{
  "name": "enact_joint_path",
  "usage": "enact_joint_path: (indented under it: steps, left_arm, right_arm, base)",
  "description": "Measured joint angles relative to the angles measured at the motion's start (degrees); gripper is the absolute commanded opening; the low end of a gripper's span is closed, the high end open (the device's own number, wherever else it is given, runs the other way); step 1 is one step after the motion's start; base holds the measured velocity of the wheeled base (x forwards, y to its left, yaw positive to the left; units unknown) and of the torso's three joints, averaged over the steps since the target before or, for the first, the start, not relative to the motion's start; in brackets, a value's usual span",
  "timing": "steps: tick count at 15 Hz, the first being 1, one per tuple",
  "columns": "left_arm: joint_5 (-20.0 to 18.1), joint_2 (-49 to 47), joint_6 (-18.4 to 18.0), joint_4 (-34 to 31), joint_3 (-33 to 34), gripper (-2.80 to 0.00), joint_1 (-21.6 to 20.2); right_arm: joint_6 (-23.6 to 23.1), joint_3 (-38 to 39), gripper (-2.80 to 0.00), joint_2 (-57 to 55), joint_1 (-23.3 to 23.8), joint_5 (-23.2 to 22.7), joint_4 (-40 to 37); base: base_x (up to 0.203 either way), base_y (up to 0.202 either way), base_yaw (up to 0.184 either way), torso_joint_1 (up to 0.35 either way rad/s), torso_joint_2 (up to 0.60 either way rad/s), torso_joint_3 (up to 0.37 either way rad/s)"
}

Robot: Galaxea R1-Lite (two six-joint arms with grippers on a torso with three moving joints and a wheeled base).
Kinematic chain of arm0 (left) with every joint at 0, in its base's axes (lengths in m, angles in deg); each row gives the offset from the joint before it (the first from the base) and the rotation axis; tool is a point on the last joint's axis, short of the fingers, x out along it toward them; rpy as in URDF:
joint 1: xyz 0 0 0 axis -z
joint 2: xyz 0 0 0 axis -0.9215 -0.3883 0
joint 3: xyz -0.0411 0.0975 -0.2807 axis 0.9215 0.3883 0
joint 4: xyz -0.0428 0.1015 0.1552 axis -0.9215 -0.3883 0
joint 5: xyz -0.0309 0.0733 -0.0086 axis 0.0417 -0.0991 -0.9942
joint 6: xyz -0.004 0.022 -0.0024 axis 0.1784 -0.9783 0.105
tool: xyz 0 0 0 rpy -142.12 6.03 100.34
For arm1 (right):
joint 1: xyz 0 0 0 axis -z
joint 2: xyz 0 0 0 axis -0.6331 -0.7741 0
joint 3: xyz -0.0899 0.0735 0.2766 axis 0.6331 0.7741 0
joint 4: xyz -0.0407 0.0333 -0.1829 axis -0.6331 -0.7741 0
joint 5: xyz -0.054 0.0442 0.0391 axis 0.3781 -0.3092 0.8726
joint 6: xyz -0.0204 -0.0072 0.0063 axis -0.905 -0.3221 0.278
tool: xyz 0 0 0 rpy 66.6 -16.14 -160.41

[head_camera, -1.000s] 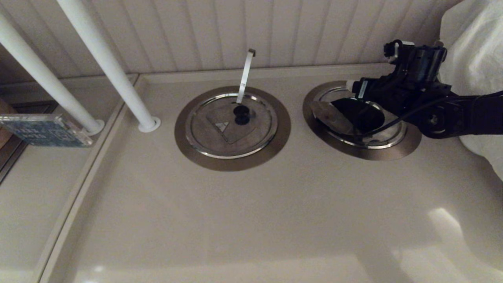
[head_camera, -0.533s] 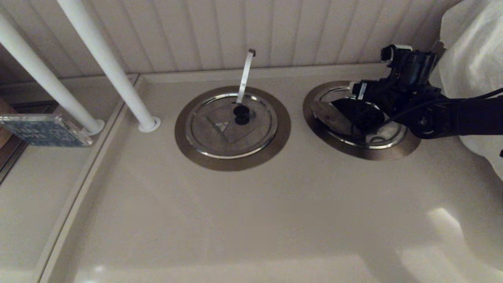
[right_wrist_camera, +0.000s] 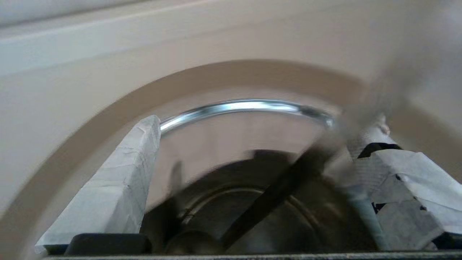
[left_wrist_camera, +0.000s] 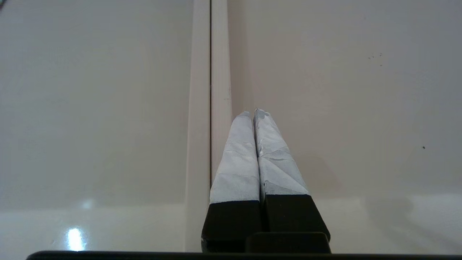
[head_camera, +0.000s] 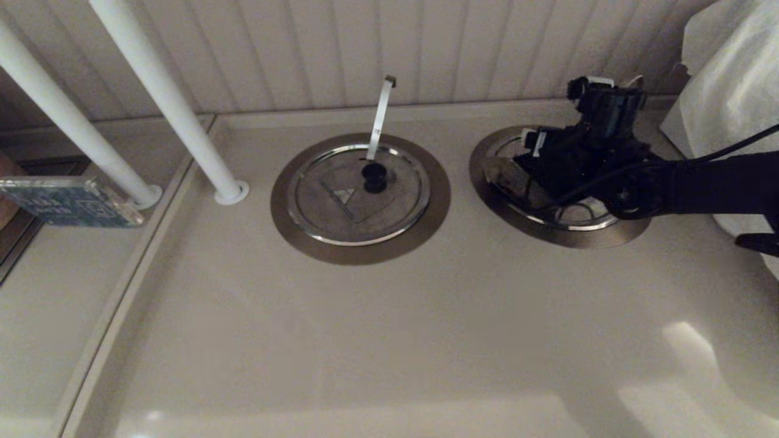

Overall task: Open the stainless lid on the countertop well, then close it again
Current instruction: Stir with a spoon

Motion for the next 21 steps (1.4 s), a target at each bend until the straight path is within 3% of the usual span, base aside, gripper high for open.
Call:
enact_joint_path:
  steps: [4,7,21]
  left_arm:
    - [0.00,0.00,-0.02,0.00,0.00,-2.80,0.00]
    - [0.00,0.00,-0.02,0.00,0.00,-2.80,0.00]
    - [0.00,0.00,-0.04,0.01,0.00,-2.80,0.00]
  right_arm:
    - [-4.97,-10.93,0.00,-7.17,-1.15,0.00,-0.56]
    - [-5.39,-13.97,0.00,-8.97,-1.89,0.00,-0.96]
    - [-5.66,-5.02,0.00,1.00,2.22,0.30,0.34]
  base:
    - [0.000,0.000,0.000,0.000,0.00,0.000]
    - [0.000,0.000,0.000,0.000,0.00,0.000]
    - [0.000,0.000,0.000,0.000,0.00,0.000]
